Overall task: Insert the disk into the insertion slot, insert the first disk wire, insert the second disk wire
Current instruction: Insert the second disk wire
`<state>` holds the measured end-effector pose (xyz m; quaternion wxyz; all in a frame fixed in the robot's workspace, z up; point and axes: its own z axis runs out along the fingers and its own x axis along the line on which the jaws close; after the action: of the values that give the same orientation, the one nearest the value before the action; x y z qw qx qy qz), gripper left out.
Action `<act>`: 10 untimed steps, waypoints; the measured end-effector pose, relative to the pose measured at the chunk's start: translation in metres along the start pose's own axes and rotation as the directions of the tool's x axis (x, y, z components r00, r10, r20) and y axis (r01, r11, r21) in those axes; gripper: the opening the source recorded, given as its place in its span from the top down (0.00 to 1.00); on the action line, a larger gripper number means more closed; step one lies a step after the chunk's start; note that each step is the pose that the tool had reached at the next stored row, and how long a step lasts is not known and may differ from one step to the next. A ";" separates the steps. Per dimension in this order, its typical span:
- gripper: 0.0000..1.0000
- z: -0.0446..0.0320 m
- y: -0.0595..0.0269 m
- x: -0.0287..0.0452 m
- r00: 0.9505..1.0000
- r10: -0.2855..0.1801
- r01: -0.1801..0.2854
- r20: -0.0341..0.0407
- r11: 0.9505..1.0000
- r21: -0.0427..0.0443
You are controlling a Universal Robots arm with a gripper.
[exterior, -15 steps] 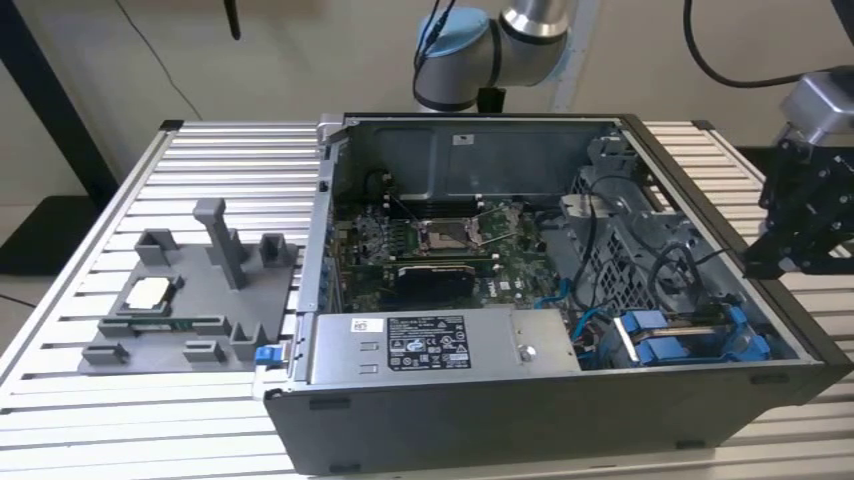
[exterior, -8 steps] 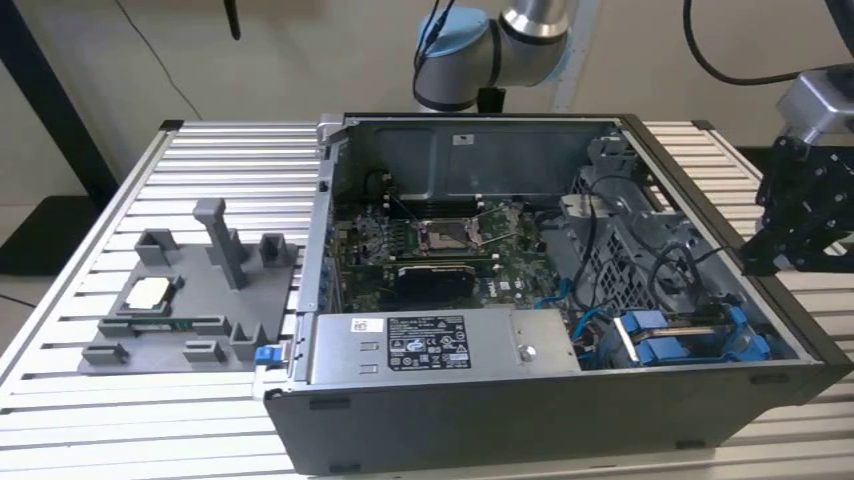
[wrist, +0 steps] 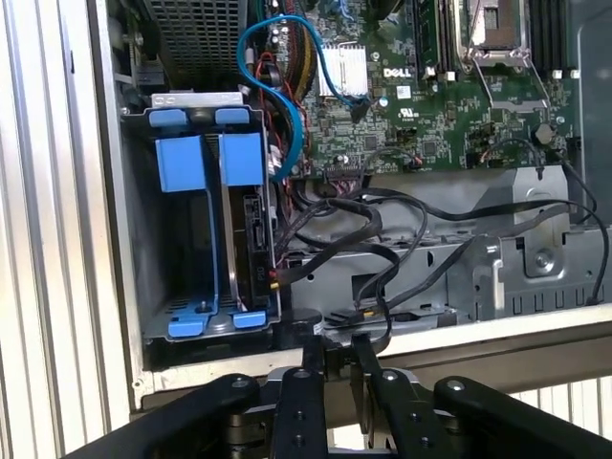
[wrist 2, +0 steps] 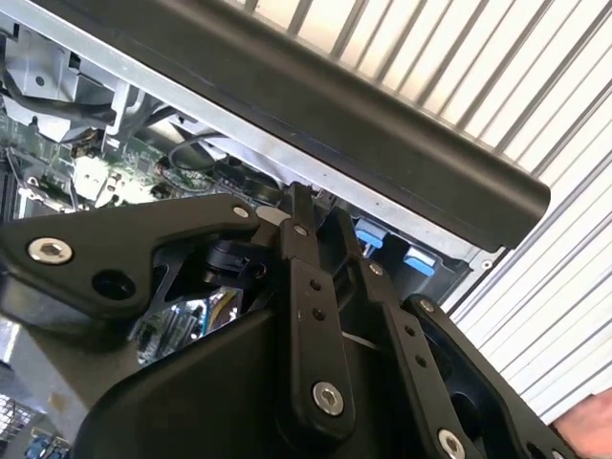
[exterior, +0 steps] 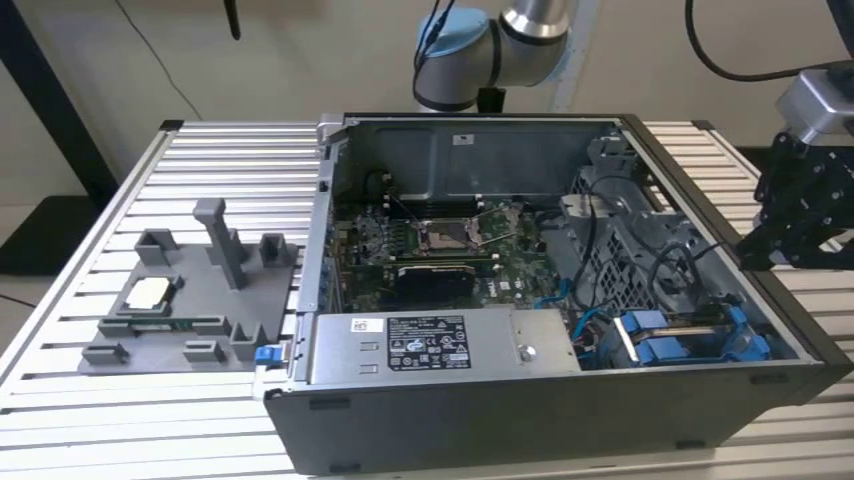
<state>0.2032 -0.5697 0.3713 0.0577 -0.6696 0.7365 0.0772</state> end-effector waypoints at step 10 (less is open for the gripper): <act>0.84 0.0000 0.0000 0.0001 1.000 0.000 0.000 0.000 1.000 0.000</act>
<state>0.2032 -0.5698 0.3713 0.0577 -0.6694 0.7366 0.0772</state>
